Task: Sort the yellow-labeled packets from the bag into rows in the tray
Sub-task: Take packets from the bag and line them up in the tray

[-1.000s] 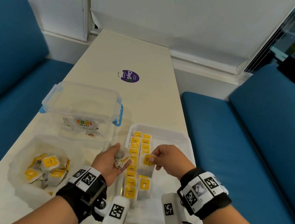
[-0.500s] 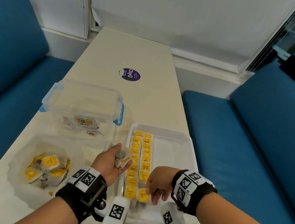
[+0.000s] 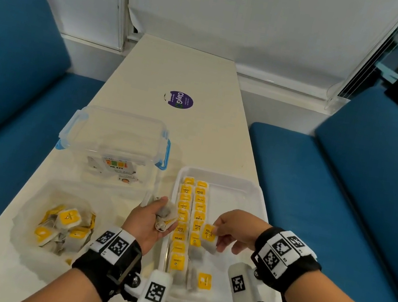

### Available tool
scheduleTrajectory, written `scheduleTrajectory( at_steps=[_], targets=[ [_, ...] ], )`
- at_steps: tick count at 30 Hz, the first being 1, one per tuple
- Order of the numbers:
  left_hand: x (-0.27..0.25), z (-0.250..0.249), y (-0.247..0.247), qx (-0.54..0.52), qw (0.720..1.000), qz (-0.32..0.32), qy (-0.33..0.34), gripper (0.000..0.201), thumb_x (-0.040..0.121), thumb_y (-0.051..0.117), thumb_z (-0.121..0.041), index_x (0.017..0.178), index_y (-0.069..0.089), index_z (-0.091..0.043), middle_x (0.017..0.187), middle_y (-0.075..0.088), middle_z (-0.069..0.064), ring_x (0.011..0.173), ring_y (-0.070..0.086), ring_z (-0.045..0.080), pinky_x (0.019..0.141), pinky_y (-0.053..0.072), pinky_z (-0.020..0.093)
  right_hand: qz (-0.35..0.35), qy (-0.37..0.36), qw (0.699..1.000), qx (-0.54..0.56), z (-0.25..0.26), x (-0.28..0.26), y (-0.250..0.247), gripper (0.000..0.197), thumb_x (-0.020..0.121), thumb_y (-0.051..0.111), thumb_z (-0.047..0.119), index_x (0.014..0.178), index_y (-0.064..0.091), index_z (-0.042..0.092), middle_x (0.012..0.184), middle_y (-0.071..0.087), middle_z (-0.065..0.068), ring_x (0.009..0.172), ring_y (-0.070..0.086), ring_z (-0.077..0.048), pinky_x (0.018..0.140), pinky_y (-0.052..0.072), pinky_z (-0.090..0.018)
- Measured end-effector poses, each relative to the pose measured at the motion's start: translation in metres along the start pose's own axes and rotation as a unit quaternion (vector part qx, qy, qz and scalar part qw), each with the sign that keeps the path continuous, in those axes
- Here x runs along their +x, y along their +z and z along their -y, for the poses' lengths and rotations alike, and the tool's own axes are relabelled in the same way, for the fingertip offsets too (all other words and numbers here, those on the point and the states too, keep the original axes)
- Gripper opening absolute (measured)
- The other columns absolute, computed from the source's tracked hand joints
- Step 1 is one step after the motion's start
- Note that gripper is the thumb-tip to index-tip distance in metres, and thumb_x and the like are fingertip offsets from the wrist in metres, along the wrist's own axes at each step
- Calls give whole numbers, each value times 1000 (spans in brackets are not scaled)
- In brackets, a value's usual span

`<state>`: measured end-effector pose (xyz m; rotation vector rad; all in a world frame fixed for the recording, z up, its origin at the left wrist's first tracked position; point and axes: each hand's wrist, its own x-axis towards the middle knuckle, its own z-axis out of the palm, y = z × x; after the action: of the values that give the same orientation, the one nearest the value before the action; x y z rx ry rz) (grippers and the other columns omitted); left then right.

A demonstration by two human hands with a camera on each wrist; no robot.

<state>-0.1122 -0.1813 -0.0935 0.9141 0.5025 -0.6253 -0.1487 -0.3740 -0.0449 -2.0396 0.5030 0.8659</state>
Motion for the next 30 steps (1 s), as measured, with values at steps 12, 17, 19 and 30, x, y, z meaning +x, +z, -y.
scheduleTrajectory(
  at_steps=[12, 17, 19, 30],
  targets=[
    [-16, 10, 16, 127, 980, 154, 24, 3, 82, 61, -13, 80, 60, -13, 59, 66, 2, 51, 64, 14, 46, 51, 23, 20, -91, 984, 155, 16, -3, 5, 9, 93, 53, 5, 85, 55, 9, 62, 61, -7, 49, 61, -11, 38, 40, -18],
    [-6, 12, 10, 129, 985, 105, 50, 25, 82, 59, 7, 70, 49, -13, 48, 55, 1, 41, 54, 14, 43, 48, 22, -37, -57, 987, 146, 11, 0, 6, 14, 93, 56, 18, 82, 58, 10, 65, 63, -5, 54, 60, -14, 41, 40, -19],
    [-3, 11, 7, 115, 987, 96, 64, 28, 82, 57, 8, 67, 48, -13, 46, 52, 0, 40, 53, 13, 43, 47, 21, -37, 7, 999, -12, 5, 4, 10, 15, 91, 59, 22, 85, 60, 7, 69, 64, -3, 57, 61, -13, 44, 42, -21],
    [1, 3, -5, 60, 992, 76, 78, 28, 83, 57, 8, 71, 47, -16, 52, 56, -1, 46, 61, 13, 44, 50, 22, 66, 42, 854, -514, -5, 25, 56, 34, 75, 77, 32, 90, 63, 5, 94, 61, -12, 91, 62, -26, 84, 50, -33]
  ],
)
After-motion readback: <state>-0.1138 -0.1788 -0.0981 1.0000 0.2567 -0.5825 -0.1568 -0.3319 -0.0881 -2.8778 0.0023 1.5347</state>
